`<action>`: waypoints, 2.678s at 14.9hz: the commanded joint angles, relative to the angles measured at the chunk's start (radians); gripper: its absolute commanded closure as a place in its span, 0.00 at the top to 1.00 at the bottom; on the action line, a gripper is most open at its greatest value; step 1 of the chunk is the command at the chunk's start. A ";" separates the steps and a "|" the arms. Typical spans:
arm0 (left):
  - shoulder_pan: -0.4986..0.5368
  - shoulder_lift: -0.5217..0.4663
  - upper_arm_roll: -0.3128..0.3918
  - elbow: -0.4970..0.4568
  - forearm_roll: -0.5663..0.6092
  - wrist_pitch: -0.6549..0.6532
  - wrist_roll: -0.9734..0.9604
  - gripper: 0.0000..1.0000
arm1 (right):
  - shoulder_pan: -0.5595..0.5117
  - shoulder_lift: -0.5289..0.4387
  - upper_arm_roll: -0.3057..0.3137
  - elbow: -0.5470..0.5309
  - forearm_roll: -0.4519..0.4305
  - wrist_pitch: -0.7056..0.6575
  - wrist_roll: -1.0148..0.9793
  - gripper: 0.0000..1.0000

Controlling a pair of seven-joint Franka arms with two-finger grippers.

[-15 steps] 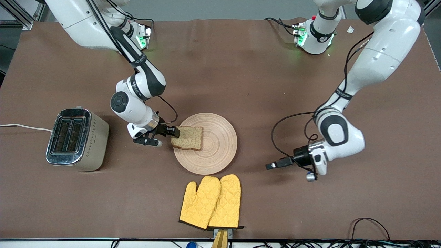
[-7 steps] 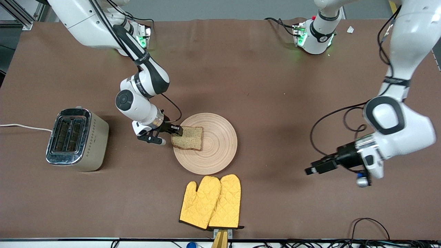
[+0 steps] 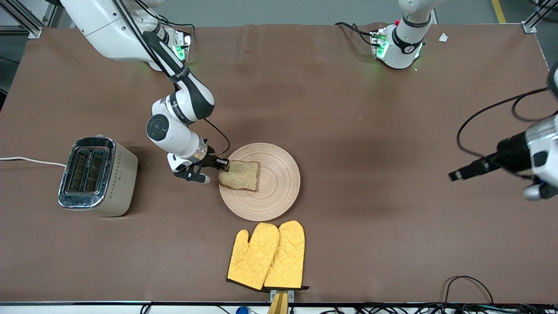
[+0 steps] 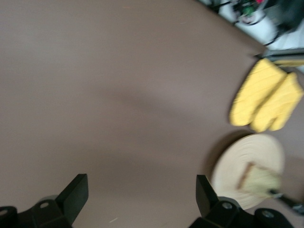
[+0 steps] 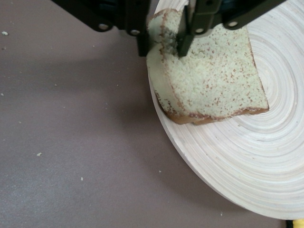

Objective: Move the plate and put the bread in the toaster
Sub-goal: 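Carry the bread with the right gripper while the left gripper retracts, then lower the bread into the toaster slot with the right gripper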

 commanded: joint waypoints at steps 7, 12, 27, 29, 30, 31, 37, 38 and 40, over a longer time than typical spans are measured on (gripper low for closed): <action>-0.158 -0.183 0.247 0.076 0.197 -0.223 0.273 1.00 | -0.012 -0.021 0.007 0.071 0.004 -0.159 0.010 0.01; -0.401 -0.271 0.499 -0.014 0.142 -0.233 0.310 1.00 | -0.019 -0.015 -0.039 0.315 -0.147 -0.569 0.007 0.00; -0.377 -0.277 0.510 -0.008 0.124 -0.248 0.356 1.00 | -0.038 -0.199 -0.064 0.461 -0.818 -1.119 -0.002 0.00; -0.384 -0.274 0.509 -0.008 0.128 -0.243 0.353 1.00 | -0.039 -0.237 -0.096 0.460 -0.821 -1.119 -0.021 0.00; -0.386 -0.273 0.507 -0.008 0.130 -0.242 0.354 1.00 | -0.038 -0.254 -0.119 0.458 -0.821 -1.116 -0.030 0.00; -0.384 -0.274 0.504 -0.008 0.128 -0.242 0.356 1.00 | -0.038 -0.274 -0.134 0.445 -0.823 -1.105 -0.032 0.00; -0.391 -0.251 0.502 0.001 0.133 -0.240 0.362 1.00 | -0.038 -0.483 -0.216 0.102 -0.925 -0.820 -0.027 0.00; -0.389 -0.248 0.502 0.001 0.136 -0.239 0.362 1.00 | -0.038 -0.503 -0.232 0.064 -0.930 -0.783 -0.027 0.00; -0.386 -0.247 0.502 0.001 0.134 -0.239 0.362 1.00 | -0.036 -0.509 -0.260 0.049 -0.935 -0.771 -0.027 0.00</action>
